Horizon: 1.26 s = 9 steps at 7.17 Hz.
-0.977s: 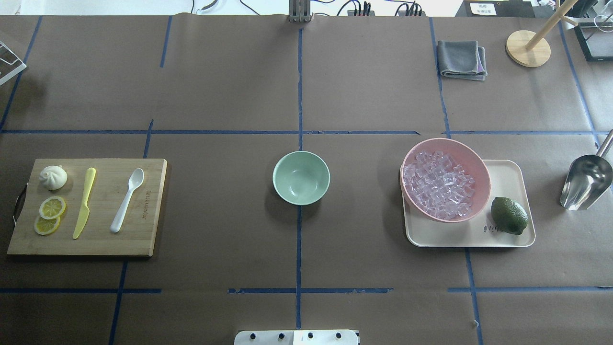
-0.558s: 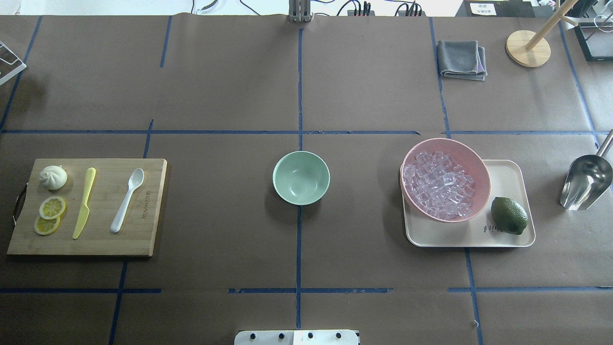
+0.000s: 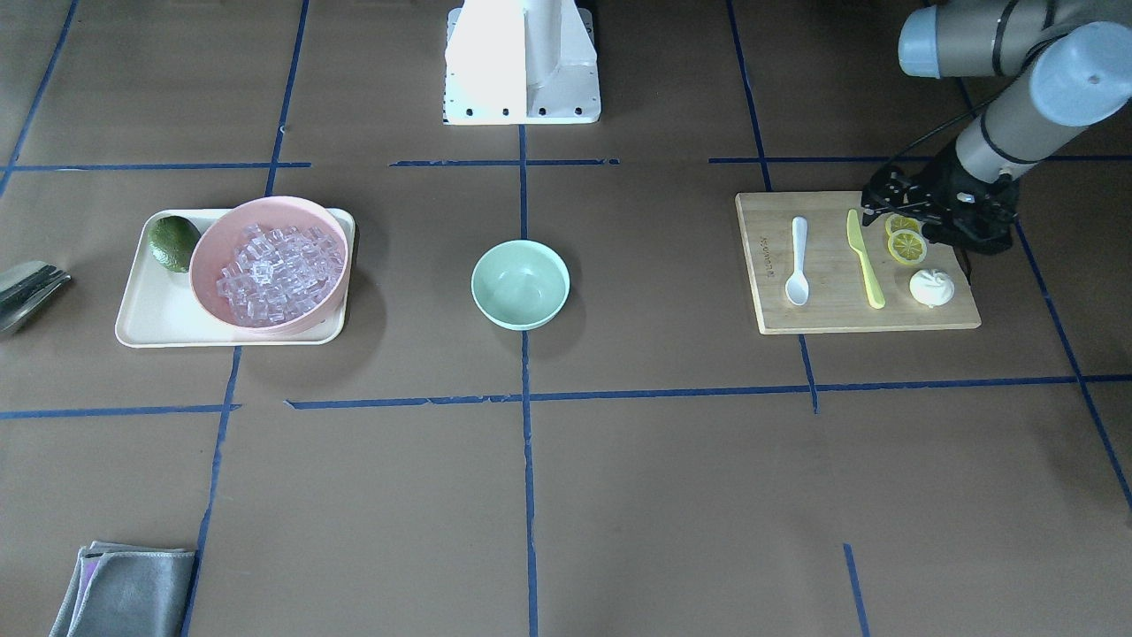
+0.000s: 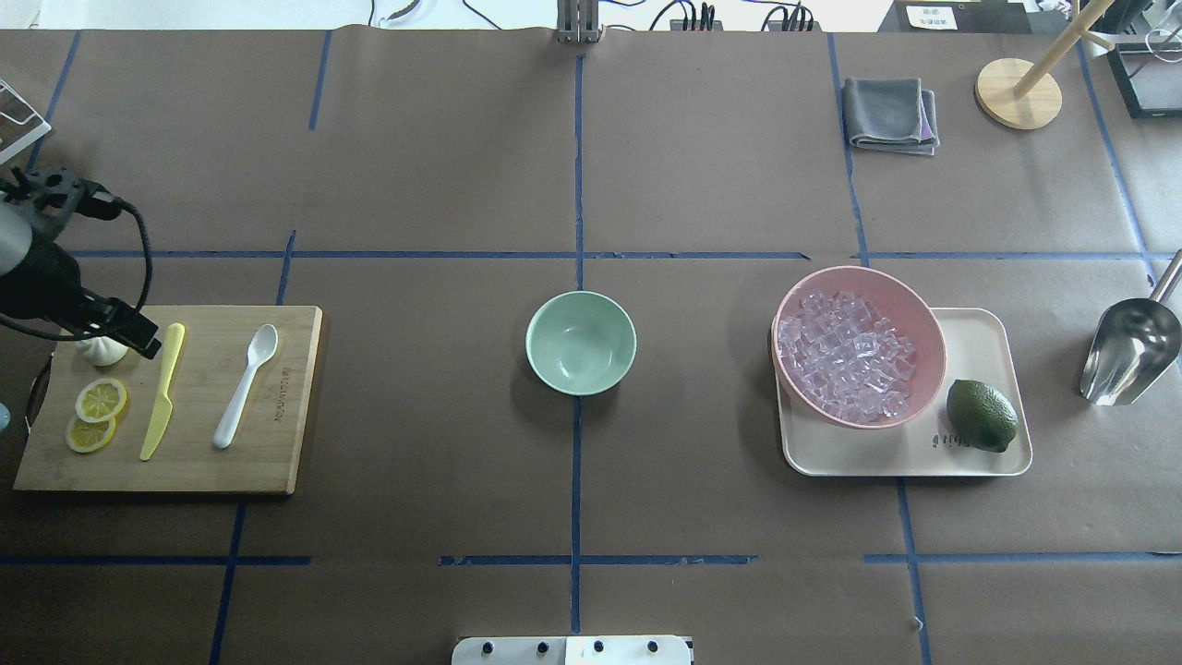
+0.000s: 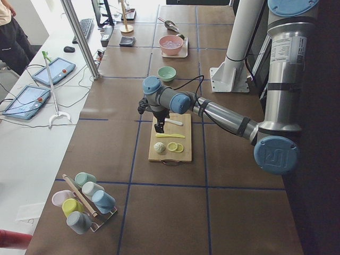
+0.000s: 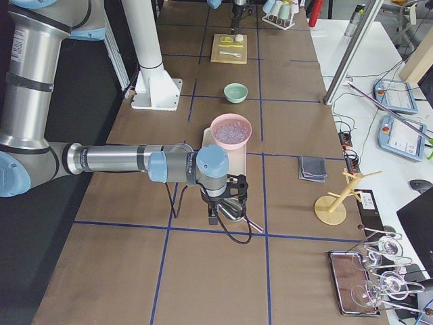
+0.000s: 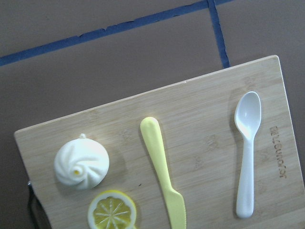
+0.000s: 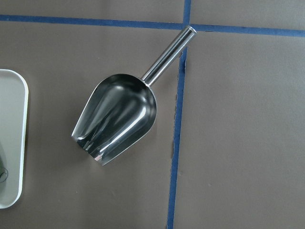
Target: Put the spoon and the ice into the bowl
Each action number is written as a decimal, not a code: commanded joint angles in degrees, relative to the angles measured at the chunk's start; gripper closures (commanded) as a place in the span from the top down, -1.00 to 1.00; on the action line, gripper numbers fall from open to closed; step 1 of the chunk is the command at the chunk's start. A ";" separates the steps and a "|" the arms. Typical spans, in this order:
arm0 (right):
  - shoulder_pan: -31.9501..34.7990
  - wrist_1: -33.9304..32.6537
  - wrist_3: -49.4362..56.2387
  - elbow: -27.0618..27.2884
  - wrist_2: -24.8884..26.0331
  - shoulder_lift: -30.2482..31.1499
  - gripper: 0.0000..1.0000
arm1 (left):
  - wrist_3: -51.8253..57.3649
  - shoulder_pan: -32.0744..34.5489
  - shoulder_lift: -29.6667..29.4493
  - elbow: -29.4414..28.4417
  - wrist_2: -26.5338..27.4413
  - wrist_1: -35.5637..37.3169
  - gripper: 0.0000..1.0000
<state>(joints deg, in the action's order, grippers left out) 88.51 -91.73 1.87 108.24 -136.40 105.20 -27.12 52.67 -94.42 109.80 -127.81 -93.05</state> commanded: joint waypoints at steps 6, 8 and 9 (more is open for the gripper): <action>-0.18 0.06 0.07 0.13 -0.01 -0.09 0.99 | -5.76 -11.10 -6.74 -9.08 9.42 -7.67 0.75; -0.18 0.06 0.07 0.13 -0.01 -0.17 0.99 | -5.49 -11.10 -6.65 -9.17 9.16 -7.76 0.29; -0.18 0.06 0.07 0.13 0.08 -0.17 0.99 | -5.58 -11.10 -6.65 -9.17 9.07 -7.67 -0.07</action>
<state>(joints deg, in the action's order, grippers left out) 88.33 -91.67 1.93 108.36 -136.39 105.06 -32.68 41.58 -101.09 100.67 -118.61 -100.70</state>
